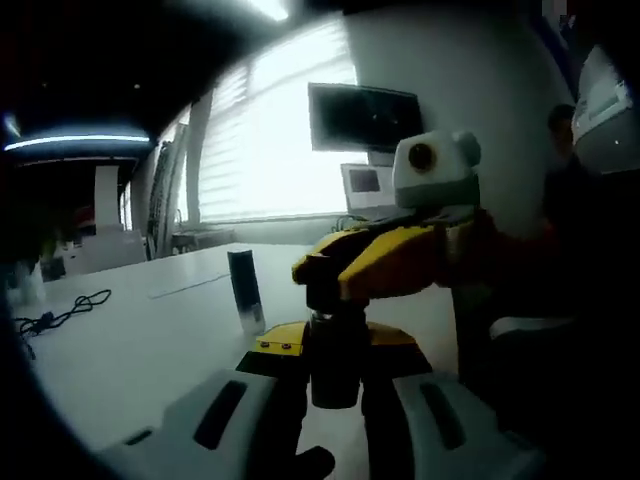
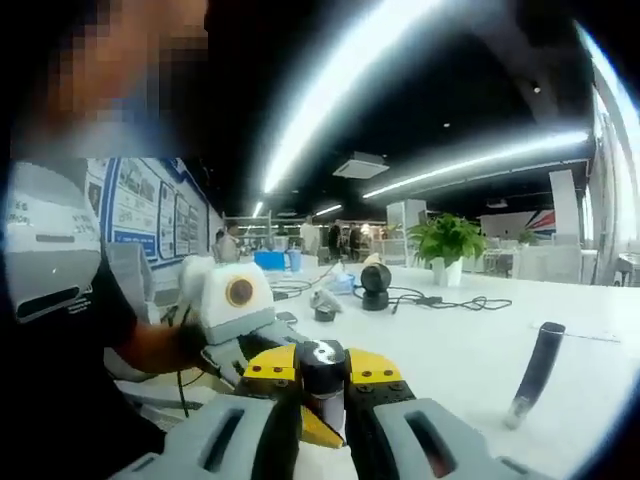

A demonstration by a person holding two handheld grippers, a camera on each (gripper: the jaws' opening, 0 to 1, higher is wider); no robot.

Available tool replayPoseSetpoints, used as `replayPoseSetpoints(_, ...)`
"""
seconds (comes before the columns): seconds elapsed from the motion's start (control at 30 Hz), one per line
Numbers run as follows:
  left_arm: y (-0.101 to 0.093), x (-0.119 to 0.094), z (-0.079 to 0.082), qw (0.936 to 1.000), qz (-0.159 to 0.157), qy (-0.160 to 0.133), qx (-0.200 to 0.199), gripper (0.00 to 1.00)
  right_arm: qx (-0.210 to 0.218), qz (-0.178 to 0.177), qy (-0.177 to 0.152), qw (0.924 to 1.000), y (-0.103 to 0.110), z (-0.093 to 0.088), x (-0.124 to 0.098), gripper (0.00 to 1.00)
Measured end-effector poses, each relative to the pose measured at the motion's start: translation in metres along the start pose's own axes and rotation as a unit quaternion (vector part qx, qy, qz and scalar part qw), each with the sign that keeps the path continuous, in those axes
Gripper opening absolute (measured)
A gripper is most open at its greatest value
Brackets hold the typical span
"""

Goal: Pick up cosmetic bottle twist off cap place on table pick up cap screw tight cap place on table

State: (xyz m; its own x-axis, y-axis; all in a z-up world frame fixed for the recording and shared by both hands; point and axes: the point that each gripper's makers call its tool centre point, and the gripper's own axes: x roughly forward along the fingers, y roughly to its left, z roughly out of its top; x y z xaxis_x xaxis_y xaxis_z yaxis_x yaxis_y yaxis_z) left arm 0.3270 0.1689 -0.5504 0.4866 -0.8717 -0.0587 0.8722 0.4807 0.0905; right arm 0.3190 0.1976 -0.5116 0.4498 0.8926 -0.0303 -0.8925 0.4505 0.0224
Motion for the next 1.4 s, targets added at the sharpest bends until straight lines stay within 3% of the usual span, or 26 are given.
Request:
replayPoseSetpoints(0.47, 0.015, 0.004, -0.004, 0.9962, 0.085, 0.007, 0.017, 0.1, 0.004, -0.085, 0.008, 0.9963, -0.012, -0.003, 0.003, 0.11)
replayPoseSetpoints(0.67, 0.022, 0.004, -0.003, 0.9927, 0.12, 0.006, 0.011, 0.1, -0.016, -0.134, 0.002, 0.9909, -0.015, -0.001, 0.004, 0.11)
replayPoseSetpoints(0.87, 0.027, 0.005, 0.0, 0.988, 0.154, 0.0, 0.008, 0.1, -0.004, -0.169, -0.007, 0.9856, -0.02, 0.002, 0.004, 0.11)
replayPoseSetpoints(1.13, 0.03, 0.008, -0.005, 0.985, 0.173, 0.001, -0.002, 0.1, 0.015, -0.195, -0.007, 0.9807, -0.027, -0.003, 0.003, 0.11)
replayPoseSetpoints(1.33, 0.03, 0.009, -0.01, 0.9869, 0.161, 0.007, -0.012, 0.1, 0.012, -0.188, 0.005, 0.9821, -0.029, -0.008, 0.005, 0.12)
replayPoseSetpoints(1.4, 0.028, 0.01, -0.009, 0.9878, 0.154, 0.004, -0.018, 0.1, 0.007, -0.184, 0.014, 0.9829, -0.028, -0.011, 0.007, 0.17)
